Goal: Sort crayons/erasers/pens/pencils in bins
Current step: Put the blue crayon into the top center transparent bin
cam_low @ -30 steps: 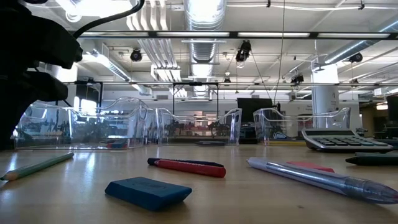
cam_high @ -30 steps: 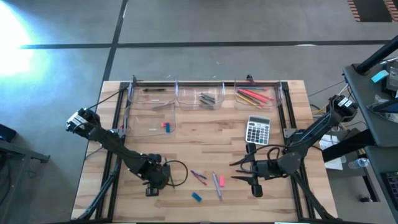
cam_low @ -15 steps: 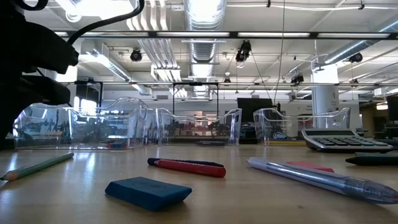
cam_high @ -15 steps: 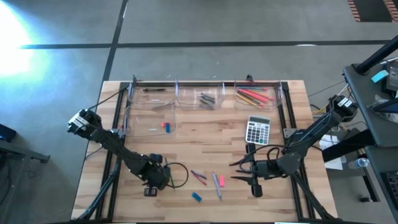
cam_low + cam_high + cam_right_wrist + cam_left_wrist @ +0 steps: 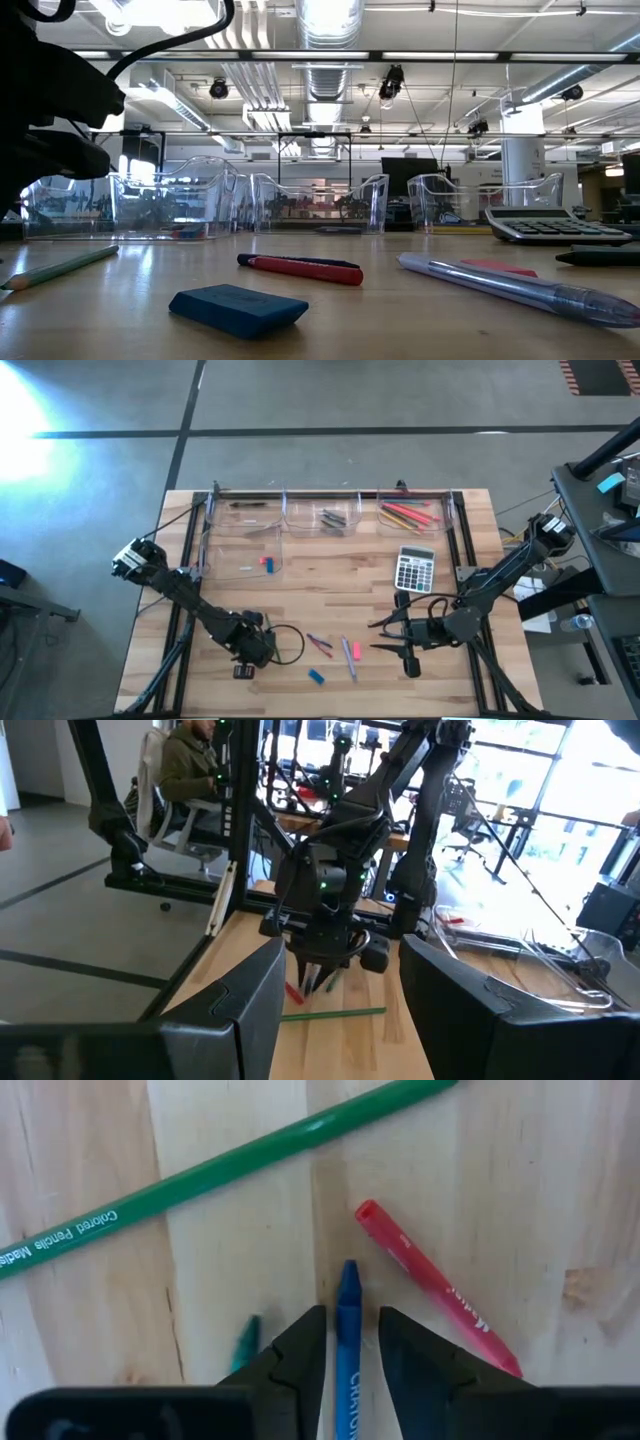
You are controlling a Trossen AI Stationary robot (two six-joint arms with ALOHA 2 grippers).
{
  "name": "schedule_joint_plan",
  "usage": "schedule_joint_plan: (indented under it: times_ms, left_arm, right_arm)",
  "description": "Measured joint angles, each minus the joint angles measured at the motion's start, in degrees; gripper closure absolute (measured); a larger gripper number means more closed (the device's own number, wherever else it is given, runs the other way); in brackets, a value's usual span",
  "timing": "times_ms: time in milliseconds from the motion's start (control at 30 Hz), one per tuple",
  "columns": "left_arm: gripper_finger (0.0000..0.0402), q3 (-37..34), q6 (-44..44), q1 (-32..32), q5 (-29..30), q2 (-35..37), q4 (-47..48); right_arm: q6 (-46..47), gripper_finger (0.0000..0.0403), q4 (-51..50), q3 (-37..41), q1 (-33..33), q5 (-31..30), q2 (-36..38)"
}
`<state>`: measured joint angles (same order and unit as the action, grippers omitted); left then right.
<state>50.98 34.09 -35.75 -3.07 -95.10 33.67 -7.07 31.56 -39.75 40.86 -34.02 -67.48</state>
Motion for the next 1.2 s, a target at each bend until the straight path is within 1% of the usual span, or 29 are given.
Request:
schedule_joint_plan:
  times_ms: [133, 300, 400, 500, 567, 633, 700, 900, 1033, 1133, 1200]
  left_arm:
    - [0.0318, -0.16, 0.17, 0.00, 0.04, -0.78, 0.00]
    - [0.0319, -0.44, 2.54, 0.00, 0.15, -1.79, 0.02]
    - [0.0340, -0.46, 3.12, 0.00, 0.40, -2.04, 0.19]
    - [0.0382, -0.08, 3.29, 0.03, 0.59, -1.74, 0.43]
    - [0.0391, 0.35, 4.26, 0.16, 0.56, -1.25, 0.83]
    - [0.0390, 0.88, 4.72, 0.44, 0.31, -0.24, 1.41]
    - [0.0392, 1.60, 5.67, 0.45, 0.32, 0.55, 2.95]
    - [0.0397, 6.32, 8.23, 0.83, 0.24, 5.58, 13.54]
    - [0.0398, 10.57, 8.71, 1.62, 4.22, 9.08, 19.22]
    - [0.0399, 13.90, 6.84, 3.37, 10.97, 11.14, 23.19]
    - [0.0399, 16.01, 3.73, 5.59, 15.01, 12.01, 23.99]
  right_arm:
    - [0.02, 0.0216, -0.01, 0.00, 0.00, 0.00, 0.00]
    - [0.02, 0.0216, 0.00, 0.00, 0.00, 0.00, 0.00]
    - [0.02, 0.0216, 0.01, 0.00, 0.00, 0.00, 0.00]
    - [0.02, 0.0216, 0.01, 0.00, 0.00, -0.02, 0.00]
    - [0.02, 0.0216, 0.01, 0.00, 0.00, -0.01, 0.00]
    - [0.11, 0.0216, 0.01, 0.00, 0.00, -0.01, 0.00]
    - [0.17, 0.0216, 0.01, 0.00, 0.00, -0.02, 0.00]
    - [0.15, 0.0216, 0.06, 0.00, -0.02, -0.02, 0.00]
    - [0.09, 0.0216, 0.23, 0.00, -0.02, -0.04, 0.00]
    - [0.04, 0.0216, 0.36, 0.00, -0.28, -0.04, 0.00]
    - [0.28, 0.0216, 0.36, 0.00, -0.78, -0.02, 0.00]
